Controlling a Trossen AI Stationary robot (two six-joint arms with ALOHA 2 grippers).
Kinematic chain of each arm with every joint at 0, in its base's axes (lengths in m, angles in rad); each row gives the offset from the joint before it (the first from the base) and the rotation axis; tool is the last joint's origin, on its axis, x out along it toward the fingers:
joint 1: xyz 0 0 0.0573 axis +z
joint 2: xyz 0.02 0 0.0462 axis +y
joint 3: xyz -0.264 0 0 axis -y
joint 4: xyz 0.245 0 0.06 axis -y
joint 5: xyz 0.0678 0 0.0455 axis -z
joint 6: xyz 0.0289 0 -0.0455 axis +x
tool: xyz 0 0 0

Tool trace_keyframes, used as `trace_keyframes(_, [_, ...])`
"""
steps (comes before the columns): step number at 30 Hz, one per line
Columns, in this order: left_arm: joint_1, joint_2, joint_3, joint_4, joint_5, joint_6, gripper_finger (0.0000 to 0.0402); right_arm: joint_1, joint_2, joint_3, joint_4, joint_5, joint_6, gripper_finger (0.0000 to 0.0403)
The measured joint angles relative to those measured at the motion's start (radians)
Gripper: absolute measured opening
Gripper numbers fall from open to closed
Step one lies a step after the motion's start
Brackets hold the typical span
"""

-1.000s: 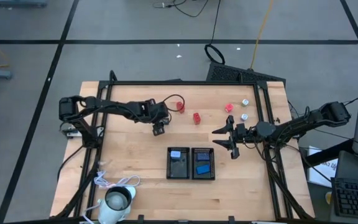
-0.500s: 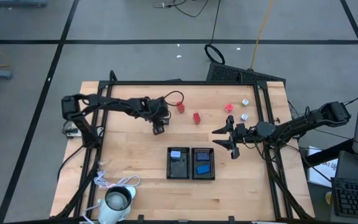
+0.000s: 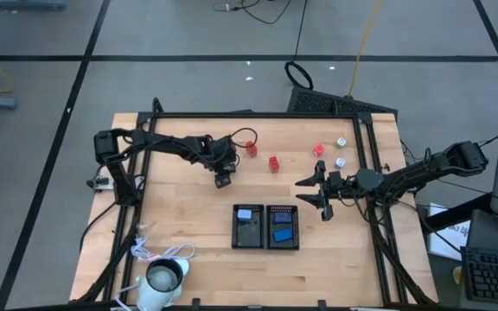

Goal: Pick & Place Office items
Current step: Put the black digital clock into the right black basket

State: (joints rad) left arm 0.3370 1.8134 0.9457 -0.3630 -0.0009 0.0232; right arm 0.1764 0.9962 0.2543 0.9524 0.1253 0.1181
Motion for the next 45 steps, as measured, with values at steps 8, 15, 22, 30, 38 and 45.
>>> trace_keyframes(8, [-0.006, 0.0, -0.001, 0.005, 0.003, 0.039, 0.0205, 0.0, 0.0, 0.0, 0.0, 0.0, -0.002, 0.0171])
trace_keyframes(15, [-0.029, -0.006, -0.002, -0.001, -0.068, 0.058, 0.015, 0.0, 0.0, 0.0, 0.0, 0.002, 0.0, 0.0171])
trace_keyframes(22, [-0.112, -0.129, -0.014, -0.047, -0.292, 0.093, 0.015, 0.0, 0.0, 0.0, -0.002, 0.006, 0.001, 0.0171])
trace_keyframes(30, [-0.321, -0.261, -0.008, 0.03, -0.575, 0.235, 0.015, -0.014, 0.039, 0.001, 0.011, 0.111, 0.062, 0.0171])
trace_keyframes(38, [-0.477, -0.237, 0.027, 0.251, -0.718, 0.397, 0.015, -0.072, 0.153, 0.045, 0.007, 0.135, 0.166, 0.0171])
trace_keyframes(45, [-0.522, -0.139, 0.167, 0.252, -0.739, 0.477, 0.015, -0.092, 0.312, 0.136, 0.005, 0.132, 0.212, 0.0171])
